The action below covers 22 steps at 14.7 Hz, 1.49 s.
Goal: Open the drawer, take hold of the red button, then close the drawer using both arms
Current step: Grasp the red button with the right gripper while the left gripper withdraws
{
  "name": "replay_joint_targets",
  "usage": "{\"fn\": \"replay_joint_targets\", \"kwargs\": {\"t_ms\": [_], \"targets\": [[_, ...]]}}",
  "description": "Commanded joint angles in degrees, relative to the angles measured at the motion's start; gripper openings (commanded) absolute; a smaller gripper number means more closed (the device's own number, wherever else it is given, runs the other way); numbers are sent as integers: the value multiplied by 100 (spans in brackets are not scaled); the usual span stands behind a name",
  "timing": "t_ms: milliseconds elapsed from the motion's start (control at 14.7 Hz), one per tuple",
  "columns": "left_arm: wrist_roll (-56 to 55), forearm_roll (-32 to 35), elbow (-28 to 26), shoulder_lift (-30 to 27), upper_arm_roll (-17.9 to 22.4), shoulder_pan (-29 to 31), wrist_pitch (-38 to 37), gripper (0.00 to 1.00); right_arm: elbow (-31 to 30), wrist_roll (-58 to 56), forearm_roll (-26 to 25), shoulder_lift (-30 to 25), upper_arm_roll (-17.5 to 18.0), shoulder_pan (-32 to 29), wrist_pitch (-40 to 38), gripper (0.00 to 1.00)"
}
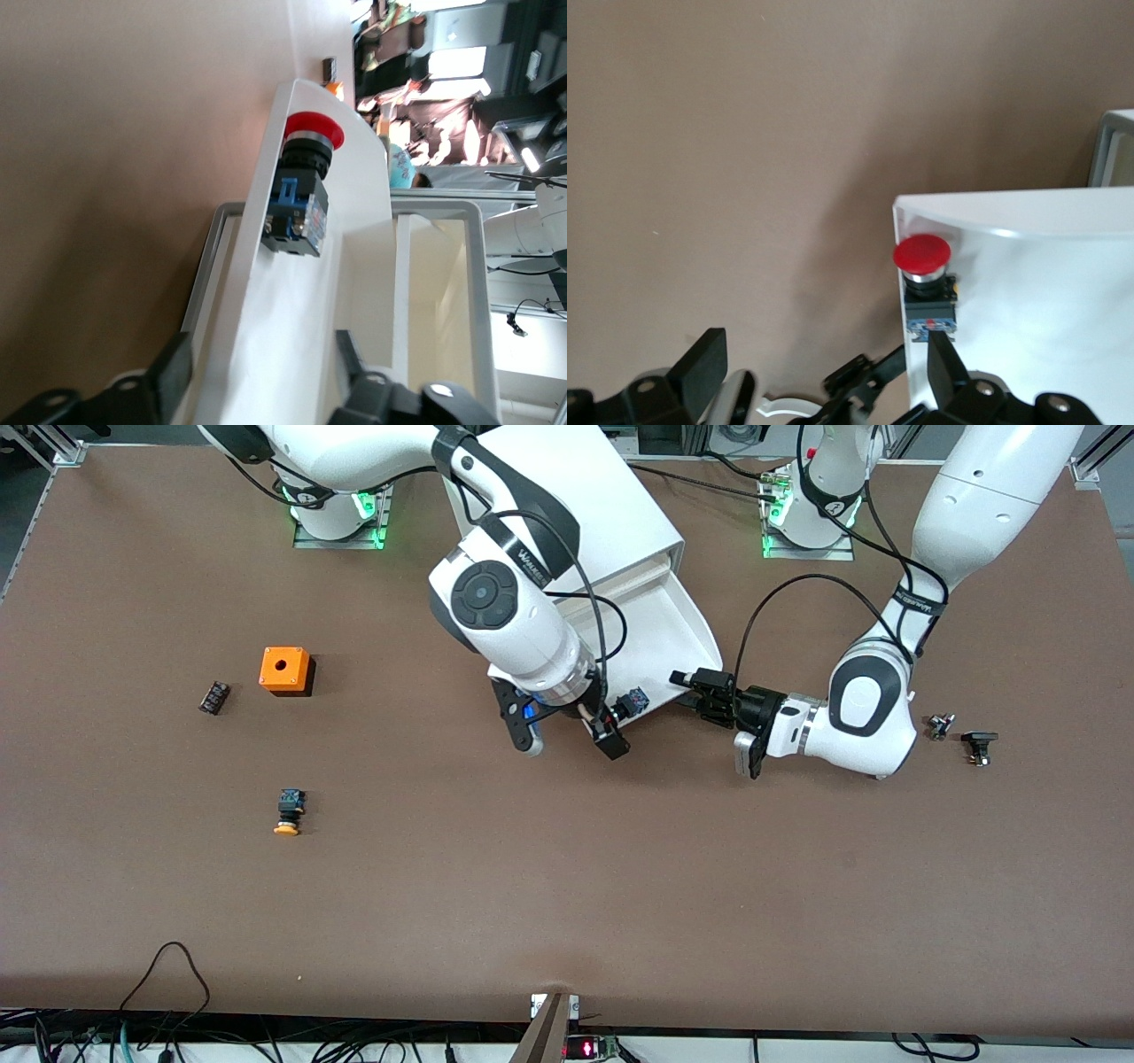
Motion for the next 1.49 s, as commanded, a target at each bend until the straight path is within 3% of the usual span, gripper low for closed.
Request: {"fn": "replay_joint_targets", "kwargs": {"t_ms": [0,204,339,679,882,1018,1222,1357,1425], "targets": [[-1211,847,540,-314,-35,118,-552,100,135,242,-195,193,-18,222,5,99],[-2109,1813,1147,-534,-35,126,-1010,100,-190,278,-564,220,-18,345,5,99],[-2287,2639,1349,-762,-35,126,-1046,100,-313,287,-600,220,-18,398,13,99],[-3095,3897,1736,-1194,-123,100,-1142,100,-332,436,-600,307,-18,512,31,99],[-3167,4976,2087,-1290,-141,39,-1169,100,-340,558,-740,386,-44,626,172,92],[-3131,5890,2491,-1291,-158,-75,-1187,100,-340,559,-872,430,-44,653,172,79],[-3088,7157,2887,-1273,-141,-365,-1117,100,-323,559,-855,413,-44,653,172,32],[-3096,7143,3099,-1194,-123,-419,-1108,100,-288,559,-864,378,-44,662,102,0],[-3087,7186,3117,-1194,-114,-436,-1090,100,-279,559,-864,360,-44,653,75,0]]}}
